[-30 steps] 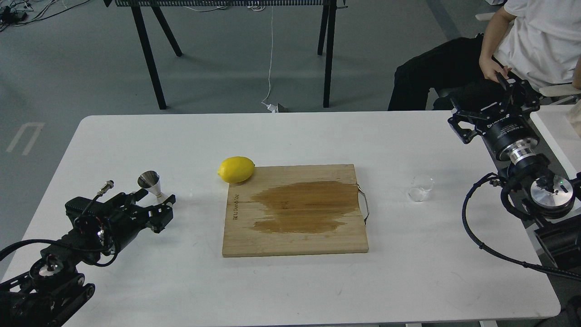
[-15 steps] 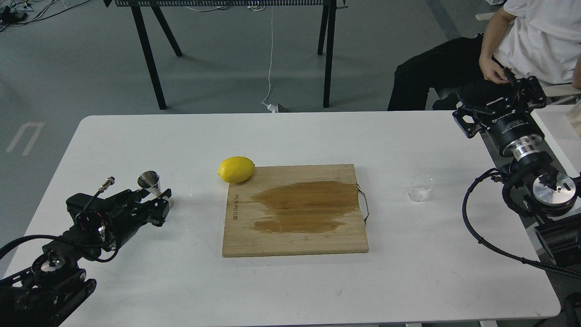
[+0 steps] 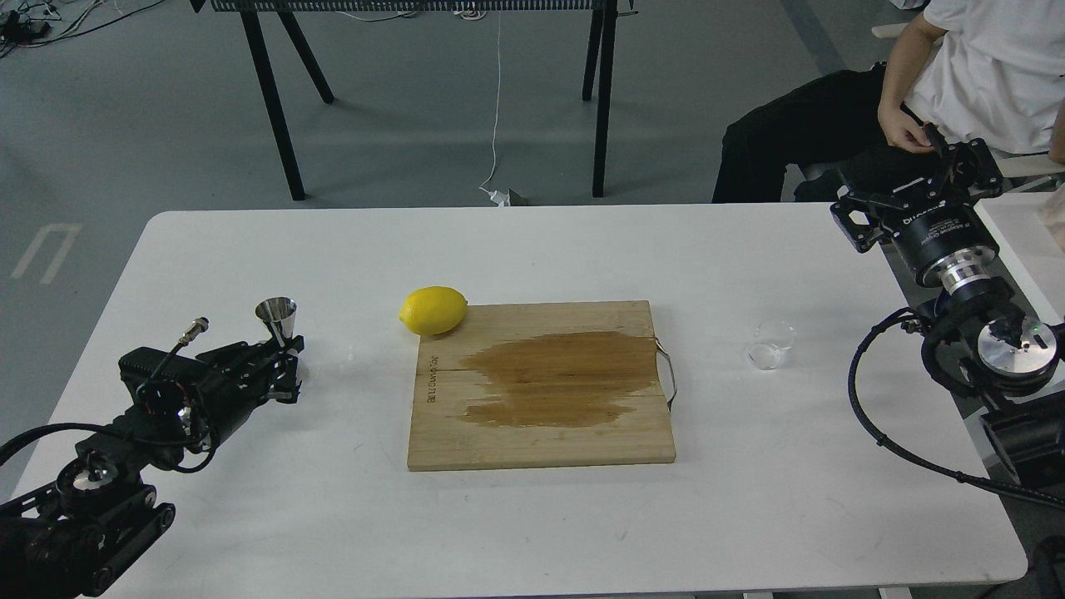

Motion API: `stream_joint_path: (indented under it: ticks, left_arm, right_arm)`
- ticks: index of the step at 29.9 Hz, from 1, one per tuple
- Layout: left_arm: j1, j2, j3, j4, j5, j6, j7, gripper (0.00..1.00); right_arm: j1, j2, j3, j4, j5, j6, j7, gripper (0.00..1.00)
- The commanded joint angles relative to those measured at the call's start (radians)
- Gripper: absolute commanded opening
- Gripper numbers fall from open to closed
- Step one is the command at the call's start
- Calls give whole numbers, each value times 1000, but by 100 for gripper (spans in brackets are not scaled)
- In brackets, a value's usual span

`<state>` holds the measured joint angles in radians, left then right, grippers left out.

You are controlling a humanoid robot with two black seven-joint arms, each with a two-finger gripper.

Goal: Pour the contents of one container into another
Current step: 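Carry the jigger with the left gripper onto the cutting board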

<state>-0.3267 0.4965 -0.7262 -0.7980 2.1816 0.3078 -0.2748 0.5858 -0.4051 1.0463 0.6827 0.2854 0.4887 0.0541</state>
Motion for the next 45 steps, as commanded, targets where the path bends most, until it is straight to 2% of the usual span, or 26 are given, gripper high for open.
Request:
stream_joint_path:
  ticks: [1,7,11,14,20,23,31,37,45]
  left_arm:
    - [-44,28,-5,-30,0,33,-1,9]
    - [-156,63,1,-154,0,5,8,9]
    - [-225,47,2,-211,0,-81,25,8]
    - [-293,-10,11,-214,0,-127,40,7]
    - [-388,-107,187,-214,0,-138,42,5]
    - [-393,-179,275,-207,0,-136,43,5]
    - [-377,-345,387,-168,0,-134,69,5]
    - [-357,-409,410,-53,0,-133,77,5]
    - [-356,-426,445,-20,0,-124,77,6]
  right_arm:
    - [0,-4,0,0,0,0,0,100]
    - [0,-11,3,3,0,0,1,100]
    - [-4,-29,20,5,2,0,1,100]
    - [-12,-47,31,5,3,0,4,100]
    - [-46,-52,141,1,5,0,4,100]
    - [-55,-55,144,1,5,0,4,100]
    - [-64,-69,150,-2,5,0,6,100]
    - [-64,-67,150,1,5,0,6,100]
    - [-69,-67,150,2,5,0,6,100]
